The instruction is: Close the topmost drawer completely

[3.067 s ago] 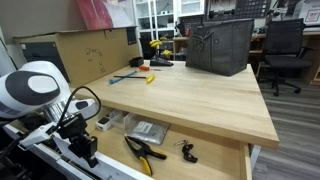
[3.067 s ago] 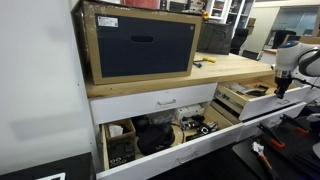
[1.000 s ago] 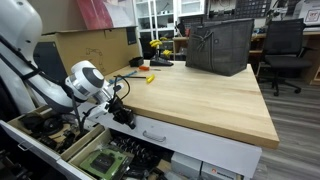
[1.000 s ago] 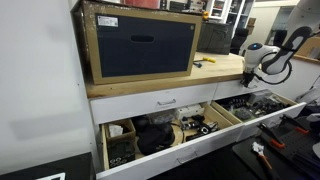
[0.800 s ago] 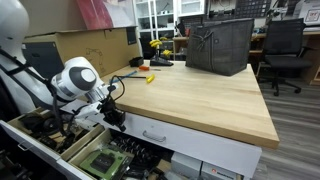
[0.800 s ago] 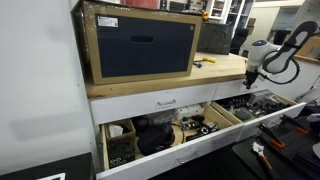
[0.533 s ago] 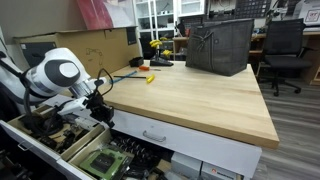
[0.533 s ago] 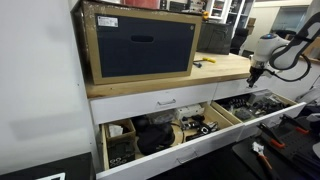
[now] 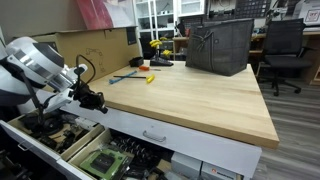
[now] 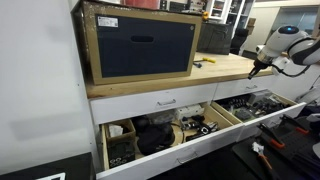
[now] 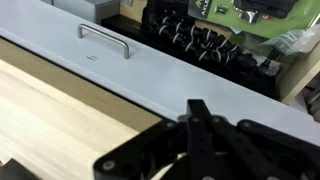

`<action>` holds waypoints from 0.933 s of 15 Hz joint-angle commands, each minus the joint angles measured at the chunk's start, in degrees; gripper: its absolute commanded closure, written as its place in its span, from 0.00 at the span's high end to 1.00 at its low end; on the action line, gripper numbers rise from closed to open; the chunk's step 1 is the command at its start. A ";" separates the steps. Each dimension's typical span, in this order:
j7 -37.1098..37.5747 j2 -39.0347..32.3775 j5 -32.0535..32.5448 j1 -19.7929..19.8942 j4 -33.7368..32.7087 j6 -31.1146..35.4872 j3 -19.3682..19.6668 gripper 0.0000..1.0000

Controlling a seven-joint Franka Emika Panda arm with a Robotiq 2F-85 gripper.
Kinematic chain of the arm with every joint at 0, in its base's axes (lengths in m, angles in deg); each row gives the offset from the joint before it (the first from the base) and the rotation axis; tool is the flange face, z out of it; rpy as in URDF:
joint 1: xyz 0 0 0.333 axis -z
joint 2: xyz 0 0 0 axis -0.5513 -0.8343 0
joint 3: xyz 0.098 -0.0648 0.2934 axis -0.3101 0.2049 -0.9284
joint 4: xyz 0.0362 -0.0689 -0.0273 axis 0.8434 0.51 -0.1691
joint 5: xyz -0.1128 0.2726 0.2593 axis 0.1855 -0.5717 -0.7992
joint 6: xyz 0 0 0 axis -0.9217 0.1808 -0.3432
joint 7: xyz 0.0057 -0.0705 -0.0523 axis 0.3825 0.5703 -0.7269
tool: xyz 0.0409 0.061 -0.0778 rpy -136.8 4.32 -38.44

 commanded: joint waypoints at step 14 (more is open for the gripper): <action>34.86 -25.73 56.33 1.36 -14.86 -28.99 -21.14 0.00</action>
